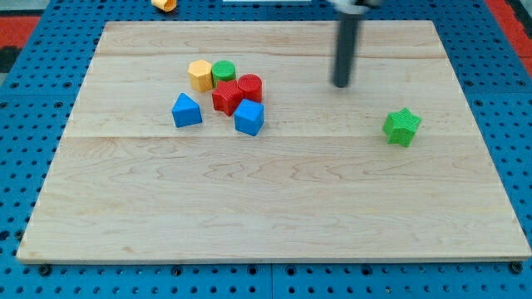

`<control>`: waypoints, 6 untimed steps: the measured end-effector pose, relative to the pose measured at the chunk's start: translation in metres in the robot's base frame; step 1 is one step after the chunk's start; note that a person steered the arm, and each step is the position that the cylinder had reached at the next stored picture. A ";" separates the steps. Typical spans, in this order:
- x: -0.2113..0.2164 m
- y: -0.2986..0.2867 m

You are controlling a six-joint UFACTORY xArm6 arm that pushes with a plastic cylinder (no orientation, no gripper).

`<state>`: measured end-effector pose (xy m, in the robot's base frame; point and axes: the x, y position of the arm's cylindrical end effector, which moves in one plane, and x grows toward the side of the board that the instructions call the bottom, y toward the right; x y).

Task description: Push the green star into the red star

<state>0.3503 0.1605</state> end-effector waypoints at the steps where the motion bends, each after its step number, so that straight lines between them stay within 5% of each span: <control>1: 0.040 0.080; 2: 0.105 0.043; 4: 0.128 -0.052; 6: 0.103 0.009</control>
<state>0.4530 0.1694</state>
